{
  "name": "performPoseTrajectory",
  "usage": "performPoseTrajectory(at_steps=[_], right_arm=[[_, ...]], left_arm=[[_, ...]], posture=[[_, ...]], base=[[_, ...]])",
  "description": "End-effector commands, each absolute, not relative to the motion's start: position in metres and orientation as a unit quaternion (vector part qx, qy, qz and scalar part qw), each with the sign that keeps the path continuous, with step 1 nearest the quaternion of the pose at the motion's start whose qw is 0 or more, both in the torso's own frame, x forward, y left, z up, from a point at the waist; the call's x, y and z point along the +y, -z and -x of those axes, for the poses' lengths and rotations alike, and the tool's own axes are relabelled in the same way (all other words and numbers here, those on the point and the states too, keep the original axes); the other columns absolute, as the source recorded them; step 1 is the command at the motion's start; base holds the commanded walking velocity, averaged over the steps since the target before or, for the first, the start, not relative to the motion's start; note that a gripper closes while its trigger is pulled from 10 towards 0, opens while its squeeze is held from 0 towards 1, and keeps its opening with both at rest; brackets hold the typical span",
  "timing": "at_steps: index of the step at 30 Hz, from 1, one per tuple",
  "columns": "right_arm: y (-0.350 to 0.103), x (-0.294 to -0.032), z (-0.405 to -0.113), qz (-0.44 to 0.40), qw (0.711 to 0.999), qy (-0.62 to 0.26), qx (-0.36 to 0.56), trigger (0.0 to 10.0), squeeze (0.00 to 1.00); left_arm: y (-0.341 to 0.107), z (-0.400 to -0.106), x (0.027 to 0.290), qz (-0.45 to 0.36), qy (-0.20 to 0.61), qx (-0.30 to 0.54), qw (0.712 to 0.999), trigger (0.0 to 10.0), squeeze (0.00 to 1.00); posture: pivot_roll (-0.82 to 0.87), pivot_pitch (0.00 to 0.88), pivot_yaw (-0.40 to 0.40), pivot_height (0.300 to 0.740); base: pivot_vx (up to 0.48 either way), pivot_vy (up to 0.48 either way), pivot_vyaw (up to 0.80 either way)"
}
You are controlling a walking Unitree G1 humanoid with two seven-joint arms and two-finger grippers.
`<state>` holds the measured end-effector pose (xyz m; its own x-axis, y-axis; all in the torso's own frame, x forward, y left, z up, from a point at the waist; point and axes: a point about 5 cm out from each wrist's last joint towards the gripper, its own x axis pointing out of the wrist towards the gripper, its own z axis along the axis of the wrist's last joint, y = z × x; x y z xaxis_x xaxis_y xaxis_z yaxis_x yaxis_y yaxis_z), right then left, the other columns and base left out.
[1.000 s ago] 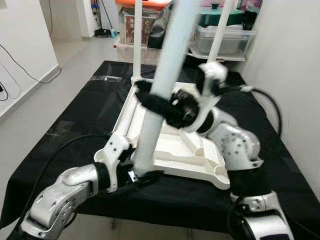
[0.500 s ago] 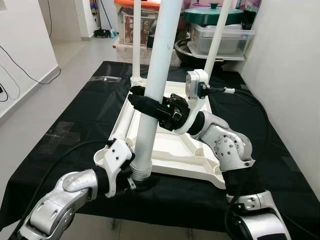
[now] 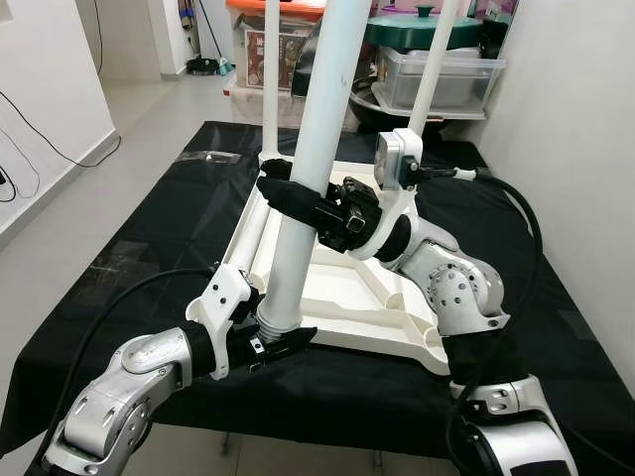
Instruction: Building children table
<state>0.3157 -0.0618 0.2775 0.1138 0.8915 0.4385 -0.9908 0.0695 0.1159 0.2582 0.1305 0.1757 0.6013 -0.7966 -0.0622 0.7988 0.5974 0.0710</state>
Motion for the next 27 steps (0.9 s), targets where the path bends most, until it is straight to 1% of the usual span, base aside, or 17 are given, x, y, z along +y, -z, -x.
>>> performPoseTrajectory(at_steps=[1, 2, 5, 6, 7, 8, 9, 10, 11, 13, 15, 17, 21, 24, 25, 26, 27], right_arm=[[-0.273, -0.058, -0.317, -0.182, 0.734, -0.646, -0.105, 10.0, 0.00], [-0.271, -0.057, -0.317, -0.179, 0.736, -0.646, -0.098, 10.0, 0.06], [-0.270, -0.057, -0.316, -0.178, 0.735, -0.647, -0.095, 10.0, 0.06], [-0.267, -0.057, -0.317, -0.171, 0.744, -0.639, -0.090, 10.0, 1.00], [-0.267, -0.057, -0.317, -0.171, 0.744, -0.639, -0.090, 10.0, 1.00], [-0.262, -0.056, -0.321, -0.155, 0.767, -0.618, -0.079, 10.0, 1.00], [-0.256, -0.058, -0.326, -0.134, 0.792, -0.590, -0.073, 10.0, 0.00], [-0.252, -0.059, -0.331, -0.130, 0.813, -0.564, -0.067, 10.0, 0.00], [-0.252, -0.059, -0.331, -0.130, 0.813, -0.564, -0.067, 10.0, 0.00], [-0.248, -0.062, -0.333, -0.147, 0.824, -0.544, -0.057, 10.0, 0.00], [-0.246, -0.061, -0.332, -0.179, 0.825, -0.534, -0.051, 10.0, 0.00], [-0.245, -0.060, -0.331, -0.189, 0.825, -0.530, -0.052, 10.0, 0.00], [-0.247, -0.048, -0.322, -0.236, 0.806, -0.540, -0.056, 10.0, 0.00], [-0.247, -0.046, -0.322, -0.242, 0.804, -0.541, -0.055, 10.0, 0.00], [-0.247, -0.042, -0.321, -0.262, 0.799, -0.539, -0.054, 8.9, 0.00], [-0.248, -0.037, -0.319, -0.281, 0.793, -0.538, -0.051, 2.4, 0.00], [-0.248, -0.037, -0.319, -0.281, 0.793, -0.538, -0.051, 2.4, 0.00]], left_arm=[[-0.184, -0.260, 0.130, -0.050, 0.439, -0.016, 0.897, 5.5, 0.00], [-0.184, -0.261, 0.130, -0.053, 0.437, -0.014, 0.898, 10.0, 0.00], [-0.184, -0.261, 0.131, -0.056, 0.436, -0.013, 0.898, 10.0, 0.00], [-0.184, -0.262, 0.133, -0.065, 0.430, -0.011, 0.901, 10.0, 0.00], [-0.184, -0.262, 0.133, -0.065, 0.430, -0.011, 0.901, 10.0, 0.00], [-0.184, -0.263, 0.137, -0.080, 0.418, -0.006, 0.905, 10.0, 0.00], [-0.183, -0.266, 0.142, -0.103, 0.400, 0.002, 0.911, 10.0, 0.00], [-0.182, -0.267, 0.146, -0.119, 0.386, 0.009, 0.915, 10.0, 0.00], [-0.182, -0.267, 0.146, -0.119, 0.386, 0.009, 0.915, 10.0, 0.00], [-0.181, -0.269, 0.154, -0.137, 0.364, 0.021, 0.921, 10.0, 0.00], [-0.179, -0.268, 0.155, -0.134, 0.364, 0.028, 0.921, 10.0, 0.00], [-0.177, -0.266, 0.155, -0.133, 0.368, 0.031, 0.920, 10.0, 0.00], [-0.167, -0.263, 0.147, -0.135, 0.387, 0.042, 0.911, 10.0, 0.00], [-0.166, -0.263, 0.147, -0.135, 0.386, 0.042, 0.912, 10.0, 0.00], [-0.165, -0.264, 0.146, -0.137, 0.383, 0.042, 0.912, 10.0, 0.00], [-0.164, -0.266, 0.145, -0.139, 0.381, 0.042, 0.913, 10.0, 0.00], [-0.164, -0.266, 0.145, -0.139, 0.381, 0.042, 0.913, 10.0, 0.00]], posture=[[0.11, 0.000, -0.060, 0.740], [0.12, 0.000, -0.061, 0.740], [0.12, 0.000, -0.061, 0.740], [0.12, 0.000, -0.061, 0.740], [0.12, 0.000, -0.061, 0.740], [0.12, 0.000, -0.060, 0.740], [0.12, 0.000, -0.058, 0.740], [0.12, 0.000, -0.060, 0.740], [0.12, 0.000, -0.060, 0.740], [0.12, 0.000, -0.063, 0.740], [0.12, 0.000, -0.062, 0.740], [0.12, 0.000, -0.060, 0.740], [0.12, 0.000, -0.054, 0.740], [0.12, 0.000, -0.054, 0.740], [0.12, 0.000, -0.056, 0.740], [0.12, 0.000, -0.056, 0.740], [0.12, 0.000, -0.056, 0.740]], base=[[0.000, 0.000, 0.00], [0.000, 0.000, 0.00], [0.000, 0.000, 0.00], [0.000, 0.000, 0.00], [0.000, 0.000, 0.00], [0.000, 0.000, 0.00], [0.000, 0.000, 0.00], [0.000, 0.000, 0.00], [0.000, 0.000, 0.00], [0.000, 0.000, 0.00], [0.000, 0.000, 0.00], [0.000, 0.000, 0.00], [0.000, 0.000, 0.00], [0.000, 0.000, 0.00], [0.000, 0.000, 0.00], [0.000, 0.000, 0.00], [0.000, 0.000, 0.00]])
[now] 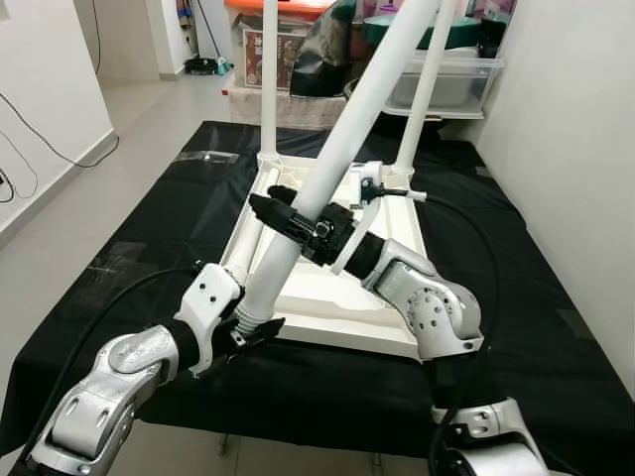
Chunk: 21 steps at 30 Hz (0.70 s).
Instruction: Building children table
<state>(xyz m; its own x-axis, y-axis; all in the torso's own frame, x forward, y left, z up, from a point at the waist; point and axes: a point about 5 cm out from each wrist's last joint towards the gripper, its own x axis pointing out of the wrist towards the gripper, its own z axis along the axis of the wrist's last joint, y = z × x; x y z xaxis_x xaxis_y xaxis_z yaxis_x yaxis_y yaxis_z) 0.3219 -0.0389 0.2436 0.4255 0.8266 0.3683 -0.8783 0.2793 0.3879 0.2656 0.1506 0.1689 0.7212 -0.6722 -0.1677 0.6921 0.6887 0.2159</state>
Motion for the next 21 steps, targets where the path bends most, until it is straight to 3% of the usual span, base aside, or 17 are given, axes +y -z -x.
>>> performPoseTrajectory(at_steps=[1, 7, 14, 15, 18, 21], right_arm=[[-0.248, -0.029, -0.315, -0.309, 0.782, -0.539, -0.052, 0.0, 0.00], [-0.247, -0.023, -0.308, -0.317, 0.772, -0.549, -0.050, 0.0, 0.00], [-0.240, -0.026, -0.307, -0.295, 0.781, -0.549, -0.039, 0.0, 0.00], [-0.240, -0.027, -0.308, -0.294, 0.784, -0.545, -0.041, 0.0, 0.00], [-0.241, -0.032, -0.312, -0.290, 0.793, -0.533, -0.049, 0.0, 0.00], [-0.242, -0.034, -0.313, -0.287, 0.797, -0.529, -0.052, 0.0, 0.00]], left_arm=[[-0.163, -0.266, 0.144, -0.140, 0.381, 0.043, 0.913, 10.0, 0.00], [-0.161, -0.265, 0.143, -0.144, 0.383, 0.045, 0.911, 10.0, 0.00], [-0.161, -0.265, 0.150, -0.162, 0.369, 0.048, 0.914, 10.0, 0.00], [-0.163, -0.268, 0.154, -0.163, 0.353, 0.035, 0.921, 10.0, 1.00], [-0.179, -0.278, 0.165, -0.109, 0.292, -0.019, 0.950, 10.0, 1.00], [-0.181, -0.278, 0.168, -0.104, 0.286, -0.027, 0.952, 10.0, 1.00]], posture=[[0.12, 0.000, -0.058, 0.740], [0.12, 0.000, -0.060, 0.740], [0.12, 0.000, -0.067, 0.740], [0.13, 0.000, -0.067, 0.740], [0.13, 0.000, -0.068, 0.740], [0.13, 0.000, -0.070, 0.740]], base=[[0.000, 0.000, 0.00], [0.000, 0.000, 0.00], [0.000, 0.000, 0.00], [0.000, 0.000, 0.00], [0.000, 0.000, 0.00], [0.000, 0.000, 0.00]])
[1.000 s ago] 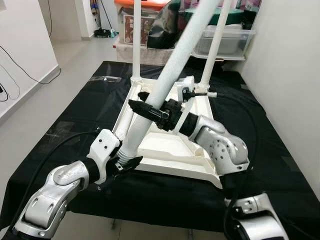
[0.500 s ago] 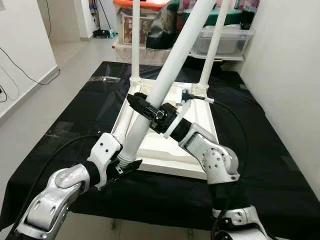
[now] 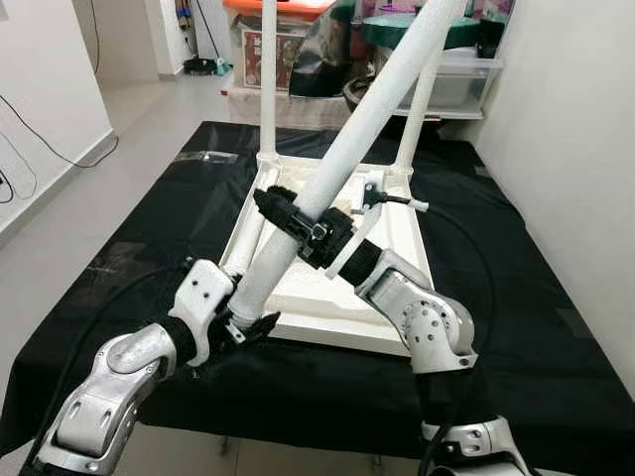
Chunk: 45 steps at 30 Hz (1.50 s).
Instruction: Building children table
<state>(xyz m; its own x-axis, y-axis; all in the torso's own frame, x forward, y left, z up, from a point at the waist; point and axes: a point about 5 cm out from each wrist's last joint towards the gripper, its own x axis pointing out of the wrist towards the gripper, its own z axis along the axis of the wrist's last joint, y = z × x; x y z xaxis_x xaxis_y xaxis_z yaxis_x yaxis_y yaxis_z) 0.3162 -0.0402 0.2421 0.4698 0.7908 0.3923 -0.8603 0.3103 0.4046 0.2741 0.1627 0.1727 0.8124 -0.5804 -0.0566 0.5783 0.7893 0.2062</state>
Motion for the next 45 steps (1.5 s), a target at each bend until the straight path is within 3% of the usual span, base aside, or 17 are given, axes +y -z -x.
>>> performPoseTrajectory(at_steps=[1, 6, 7, 13, 20, 21, 26, 30, 32, 38, 45], right_arm=[[-0.245, -0.041, -0.316, -0.283, 0.799, -0.527, -0.064, 0.0, 0.00], [-0.254, -0.061, -0.326, -0.268, 0.805, -0.520, -0.094, 0.0, 0.00], [-0.258, -0.074, -0.334, -0.249, 0.816, -0.509, -0.110, 0.0, 0.00], [-0.263, -0.104, -0.357, -0.174, 0.867, -0.453, -0.115, 0.0, 0.00], [-0.281, -0.126, -0.368, -0.143, 0.881, -0.428, -0.142, 0.0, 0.00], [-0.301, -0.138, -0.370, -0.154, 0.867, -0.438, -0.182, 0.0, 0.00], [-0.313, -0.141, -0.366, -0.149, 0.844, -0.471, -0.211, 0.0, 0.00], [-0.341, -0.132, -0.322, -0.174, 0.659, -0.686, -0.254, 0.0, 0.00], [-0.339, -0.126, -0.315, -0.165, 0.625, -0.721, -0.249, 0.0, 0.00], [-0.334, -0.119, -0.313, -0.163, 0.599, -0.748, -0.236, 0.0, 0.00], [-0.329, -0.118, -0.312, -0.158, 0.590, -0.757, -0.230, 0.0, 0.00]], left_arm=[[-0.184, -0.272, 0.168, -0.094, 0.297, -0.029, 0.950, 10.0, 1.00], [-0.189, -0.257, 0.166, -0.055, 0.332, -0.032, 0.941, 10.0, 1.00], [-0.190, -0.246, 0.165, -0.032, 0.356, -0.030, 0.933, 10.0, 0.00], [-0.184, -0.224, 0.157, -0.040, 0.410, 0.002, 0.911, 10.0, 0.00], [-0.170, -0.222, 0.157, -0.058, 0.404, 0.029, 0.913, 10.0, 0.00], [-0.168, -0.224, 0.158, -0.047, 0.392, 0.031, 0.918, 10.0, 0.00], [-0.165, -0.224, 0.157, -0.040, 0.385, 0.039, 0.921, 10.0, 0.00], [-0.146, -0.219, 0.159, -0.034, 0.366, 0.073, 0.927, 10.0, 0.00], [-0.143, -0.219, 0.158, -0.034, 0.361, 0.079, 0.928, 10.0, 0.00], [-0.137, -0.216, 0.157, -0.034, 0.358, 0.090, 0.929, 10.0, 0.00], [-0.132, -0.215, 0.160, -0.042, 0.351, 0.100, 0.930, 10.0, 0.00]], posture=[[0.14, 0.000, -0.072, 0.740], [0.14, 0.000, -0.075, 0.740], [0.14, 0.000, -0.075, 0.740], [0.16, 0.000, -0.088, 0.740], [0.15, 0.000, -0.081, 0.740], [0.15, 0.000, -0.081, 0.740], [0.16, 0.000, -0.078, 0.740], [0.16, 0.000, -0.081, 0.740], [0.16, 0.000, -0.087, 0.740], [0.17, 0.000, -0.090, 0.740], [0.16, 0.000, -0.086, 0.740]], base=[[0.000, 0.000, 0.00], [0.000, 0.000, 0.00], [0.000, 0.000, 0.00], [0.000, 0.000, 0.00], [0.000, 0.000, 0.00], [0.000, 0.000, 0.00], [0.000, 0.000, 0.00], [0.000, 0.000, 0.00], [0.000, 0.000, 0.00], [0.000, 0.000, 0.00], [0.000, 0.000, 0.00]])
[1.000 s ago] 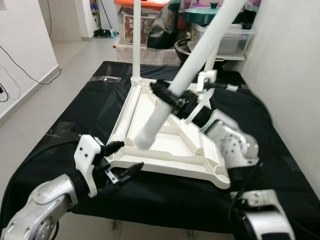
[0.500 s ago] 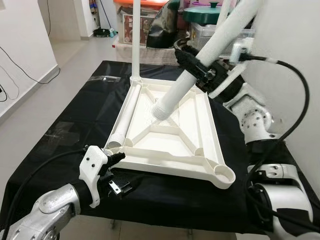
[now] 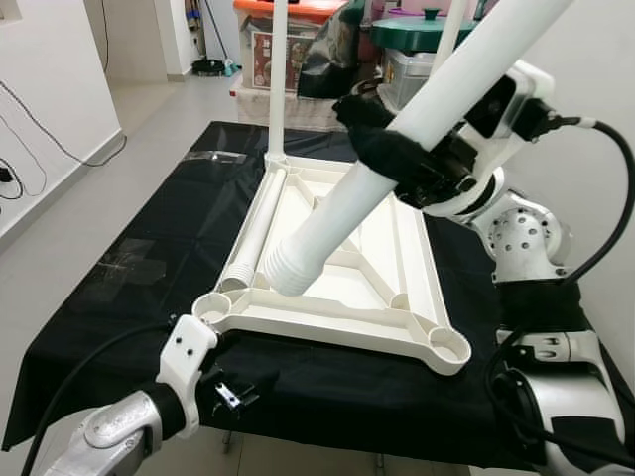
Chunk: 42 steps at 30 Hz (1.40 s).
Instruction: Building children table
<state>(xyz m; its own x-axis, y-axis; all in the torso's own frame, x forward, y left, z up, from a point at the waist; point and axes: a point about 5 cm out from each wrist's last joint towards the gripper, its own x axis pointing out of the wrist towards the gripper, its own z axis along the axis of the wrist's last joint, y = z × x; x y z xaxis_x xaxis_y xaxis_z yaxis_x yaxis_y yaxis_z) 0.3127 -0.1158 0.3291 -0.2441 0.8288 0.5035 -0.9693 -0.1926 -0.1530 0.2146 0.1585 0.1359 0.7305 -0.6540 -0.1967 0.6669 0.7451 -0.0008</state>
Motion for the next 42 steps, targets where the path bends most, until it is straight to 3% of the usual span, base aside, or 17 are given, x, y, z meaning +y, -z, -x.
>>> performPoseTrajectory(at_steps=[1, 24, 26, 27, 28, 30, 31, 33, 42], right_arm=[[-0.328, -0.119, -0.311, -0.158, 0.586, -0.761, -0.226, 0.0, 0.00], [-0.318, -0.116, -0.306, -0.145, 0.581, -0.775, -0.204, 0.0, 0.00], [-0.318, -0.110, -0.317, -0.138, 0.633, -0.735, -0.201, 0.0, 0.00], [-0.318, -0.110, -0.317, -0.138, 0.633, -0.735, -0.201, 0.0, 0.00], [-0.315, -0.103, -0.334, -0.125, 0.709, -0.671, -0.176, 0.0, 0.00], [-0.313, -0.099, -0.345, -0.125, 0.754, -0.625, -0.159, 0.0, 0.00], [-0.313, -0.099, -0.345, -0.125, 0.754, -0.625, -0.159, 0.0, 0.00], [-0.310, -0.095, -0.356, -0.138, 0.796, -0.573, -0.136, 0.0, 0.00], [-0.308, -0.094, -0.364, -0.161, 0.820, -0.533, -0.131, 0.0, 0.00]], left_arm=[[-0.131, -0.216, 0.160, -0.043, 0.350, 0.101, 0.930, 10.0, 0.00], [-0.129, -0.217, 0.159, -0.047, 0.357, 0.099, 0.927, 10.0, 0.00], [-0.129, -0.218, 0.159, -0.049, 0.354, 0.099, 0.929, 10.0, 0.00], [-0.129, -0.218, 0.159, -0.049, 0.354, 0.099, 0.929, 10.0, 0.00], [-0.129, -0.218, 0.159, -0.049, 0.354, 0.099, 0.929, 10.0, 0.00], [-0.128, -0.218, 0.157, -0.047, 0.355, 0.099, 0.928, 10.0, 0.00], [-0.128, -0.218, 0.157, -0.047, 0.355, 0.099, 0.928, 10.0, 0.00], [-0.128, -0.217, 0.155, -0.046, 0.360, 0.099, 0.926, 10.0, 0.00], [-0.128, -0.217, 0.156, -0.046, 0.359, 0.100, 0.927, 10.0, 0.00]], posture=[[0.16, 0.000, -0.085, 0.740], [0.16, 0.000, -0.078, 0.740], [0.16, 0.000, -0.078, 0.740], [0.16, 0.000, -0.078, 0.740], [0.15, 0.000, -0.075, 0.740], [0.15, 0.000, -0.074, 0.740], [0.15, 0.000, -0.074, 0.740], [0.15, 0.000, -0.075, 0.740], [0.15, 0.000, -0.072, 0.740]], base=[[0.000, 0.000, 0.00], [0.000, 0.000, 0.00], [0.000, 0.000, 0.00], [0.000, 0.000, 0.00], [0.000, 0.000, 0.00], [0.000, 0.000, 0.00], [0.000, 0.000, 0.00], [0.000, 0.000, 0.00], [0.000, 0.000, 0.00]])
